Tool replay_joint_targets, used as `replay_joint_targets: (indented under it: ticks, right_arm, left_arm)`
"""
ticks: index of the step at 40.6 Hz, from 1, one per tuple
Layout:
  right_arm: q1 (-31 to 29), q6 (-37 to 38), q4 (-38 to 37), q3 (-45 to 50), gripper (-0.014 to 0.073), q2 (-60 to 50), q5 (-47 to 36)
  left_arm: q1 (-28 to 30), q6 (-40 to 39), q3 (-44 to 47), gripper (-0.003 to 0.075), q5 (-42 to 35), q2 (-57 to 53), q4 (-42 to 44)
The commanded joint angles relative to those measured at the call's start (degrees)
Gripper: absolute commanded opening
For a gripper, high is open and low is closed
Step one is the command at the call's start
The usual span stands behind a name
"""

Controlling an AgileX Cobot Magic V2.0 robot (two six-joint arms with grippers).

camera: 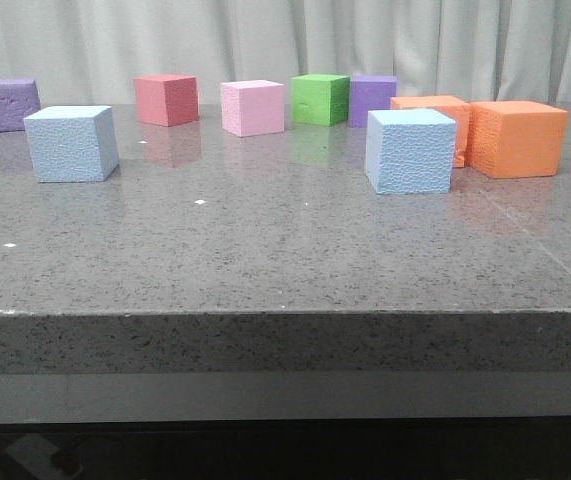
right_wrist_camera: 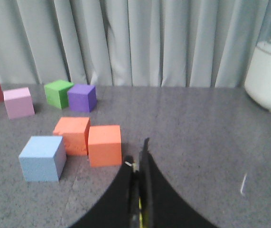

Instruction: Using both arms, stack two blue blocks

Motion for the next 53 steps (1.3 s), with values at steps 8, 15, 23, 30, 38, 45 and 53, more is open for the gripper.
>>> replay_joint_targets:
  ticks: [8, 15, 23, 30, 38, 45, 53]
  right_arm:
    - [-0.3, -0.2, -0.2, -3.7, -0.0121, 9.9, -0.5]
    - [-0.3, -0.2, -0.2, -3.7, -0.0121, 11.0, -0.5]
    - [-0.3, -0.2, -0.2, -3.7, -0.0121, 11.0, -0.5]
    - [-0.3, -0.2, -0.5, -3.7, -0.0081, 11.0, -0.4]
    - [-0.3, -0.2, -2.1, -3.7, 0.0385, 11.0, -0.6]
    - [-0.3, -0.2, -1.7, -3.7, 0.0474, 11.0, -0.5]
    - [-0.3, -0.2, -1.7, -3.7, 0.0475, 11.0, -0.6]
  left_arm:
    - [-0.4, -0.4, -3.5, -0.002, 0.3, 9.8, -0.4]
    - [-0.4, -0.4, -3.5, -0.002, 0.3, 12.5, -0.4]
    - [-0.4, -0.4, -3.2, -0.002, 0.2, 12.7, -0.4]
    - [-0.4, -0.4, -2.8, -0.0018, -0.4, 12.7, 0.0]
    - [-0.4, -0.4, -2.8, 0.0275, -0.2, 12.7, 2.4]
    - [-0.4, -0.4, -2.8, 0.0497, -1.7, 12.7, 1.1]
    - [-0.4, -0.4, -2.8, 0.0493, -1.7, 12.7, 1.1]
